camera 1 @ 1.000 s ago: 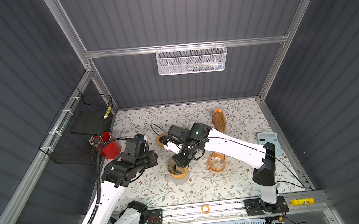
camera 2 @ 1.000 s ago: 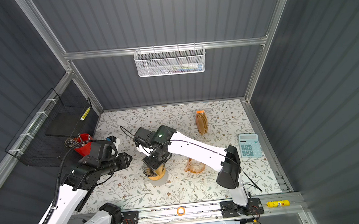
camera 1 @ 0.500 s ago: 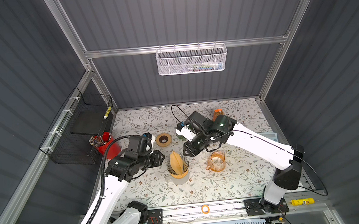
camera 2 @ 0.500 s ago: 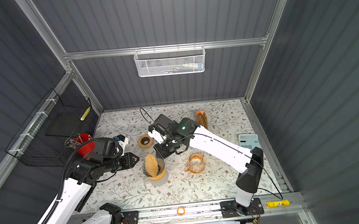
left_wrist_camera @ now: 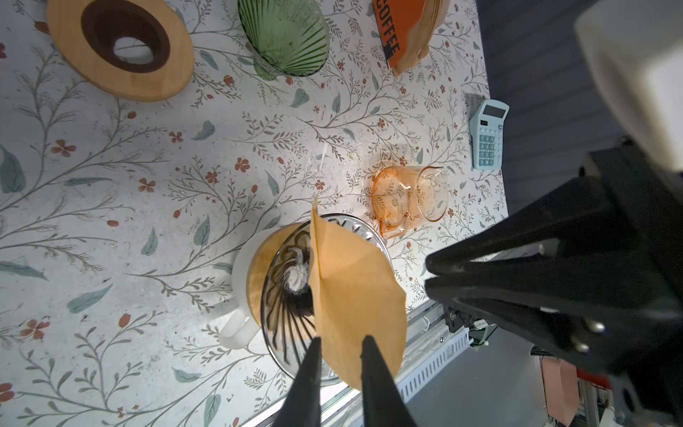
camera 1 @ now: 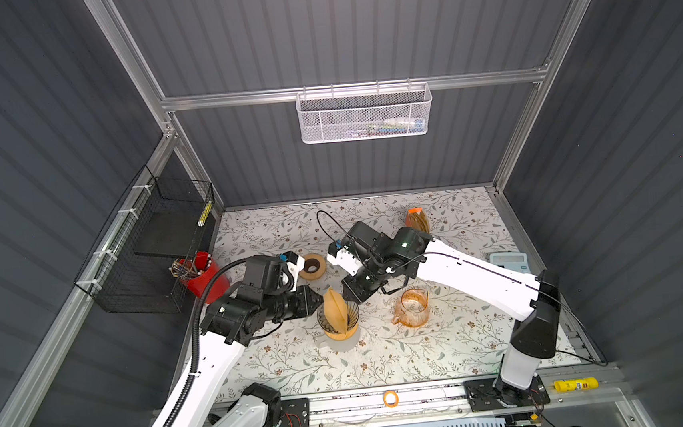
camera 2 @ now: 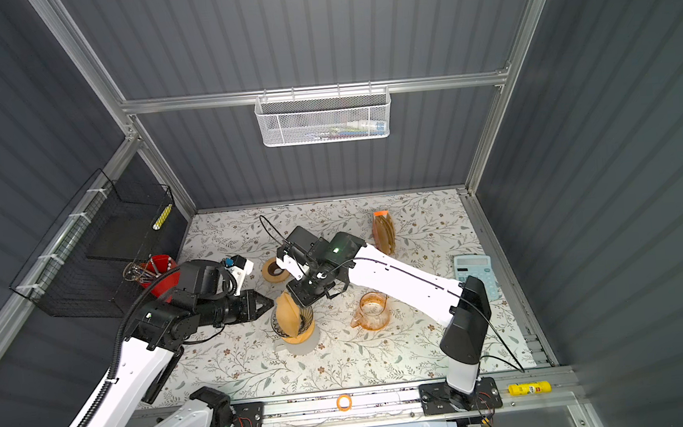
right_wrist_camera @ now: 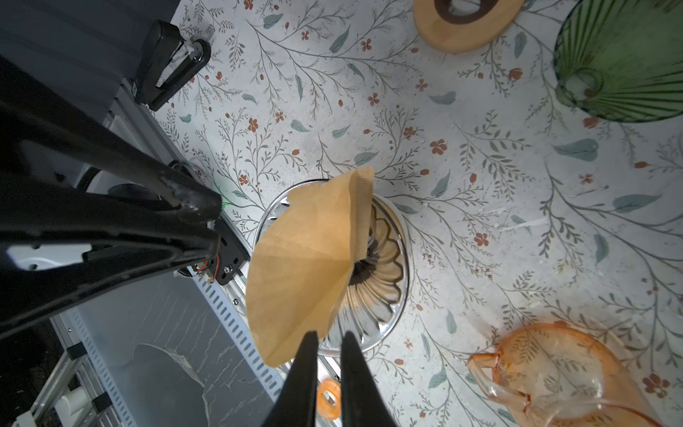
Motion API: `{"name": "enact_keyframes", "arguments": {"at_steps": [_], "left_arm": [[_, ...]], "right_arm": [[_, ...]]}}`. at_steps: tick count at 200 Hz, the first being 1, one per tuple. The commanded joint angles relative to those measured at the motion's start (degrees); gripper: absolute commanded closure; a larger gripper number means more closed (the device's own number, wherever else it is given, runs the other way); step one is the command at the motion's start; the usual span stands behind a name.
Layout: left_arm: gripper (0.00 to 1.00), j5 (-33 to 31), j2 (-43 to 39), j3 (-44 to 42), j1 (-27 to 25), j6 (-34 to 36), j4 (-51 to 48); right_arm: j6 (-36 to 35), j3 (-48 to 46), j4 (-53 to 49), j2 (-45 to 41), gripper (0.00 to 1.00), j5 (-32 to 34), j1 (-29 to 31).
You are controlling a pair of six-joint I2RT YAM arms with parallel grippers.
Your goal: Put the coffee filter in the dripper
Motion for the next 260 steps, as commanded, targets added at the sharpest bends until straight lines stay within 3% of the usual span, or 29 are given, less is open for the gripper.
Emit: {"name": "enact_keyframes", "arguments": {"at_steps": [1, 54, 112, 260], "left_arm": [[0.79, 1.9, 1.1, -0.9, -0.8, -0.2, 1.9], [0.8, -0.1, 4.5, -2.6, -4.9, -0.5, 3.4], [0.81, -6.6, 4.8, -3.4, -5.0, 0.3, -1.1], [0.82, -5.1, 3.8, -6.4, -5.0, -0.4, 1.4]], "right_arm": [[-0.8, 0.8, -0.5, 1.1, 0.86, 1.2, 0.5], [-1.1, 0.3, -1.2, 2.7, 0.89, 3.1, 0.6], [-1.2, -1.0, -1.0, 3.3, 0.9, 4.4, 0.6], [-0.5, -4.6, 1.1, 3.7, 0.9, 4.6, 0.6]]}}
